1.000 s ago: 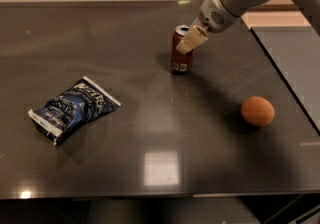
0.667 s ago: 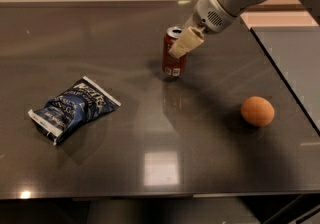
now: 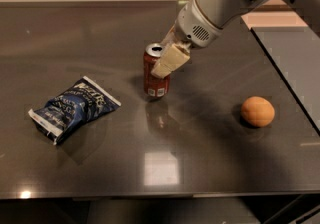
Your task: Move coke can near blue chip bag
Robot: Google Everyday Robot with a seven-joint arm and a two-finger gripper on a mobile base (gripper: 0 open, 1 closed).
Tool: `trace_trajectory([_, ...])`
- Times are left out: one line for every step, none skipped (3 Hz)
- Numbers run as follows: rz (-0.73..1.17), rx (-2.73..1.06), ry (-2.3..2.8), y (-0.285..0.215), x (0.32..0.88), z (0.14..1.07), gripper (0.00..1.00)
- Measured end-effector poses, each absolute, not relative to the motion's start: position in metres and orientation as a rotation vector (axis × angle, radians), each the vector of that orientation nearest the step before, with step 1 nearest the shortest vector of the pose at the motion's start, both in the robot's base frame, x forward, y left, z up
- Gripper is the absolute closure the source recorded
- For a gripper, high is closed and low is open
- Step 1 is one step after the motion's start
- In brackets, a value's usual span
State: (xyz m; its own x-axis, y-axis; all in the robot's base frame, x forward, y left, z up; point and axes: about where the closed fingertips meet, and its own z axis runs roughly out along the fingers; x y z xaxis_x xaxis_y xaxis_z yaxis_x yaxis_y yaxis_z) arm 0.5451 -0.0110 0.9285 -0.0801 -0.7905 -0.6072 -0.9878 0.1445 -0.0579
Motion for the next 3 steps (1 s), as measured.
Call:
trace_trajectory([0.545,-1.780,1.865,0.012,0.519,0.925,1.00])
trace_trajectory([0.565,-1.862,1.784,0.036,0.492,0.928,1.00])
trace_trajectory([0.589,-1.906,1.740,0.051,0.477,0.922,0.87])
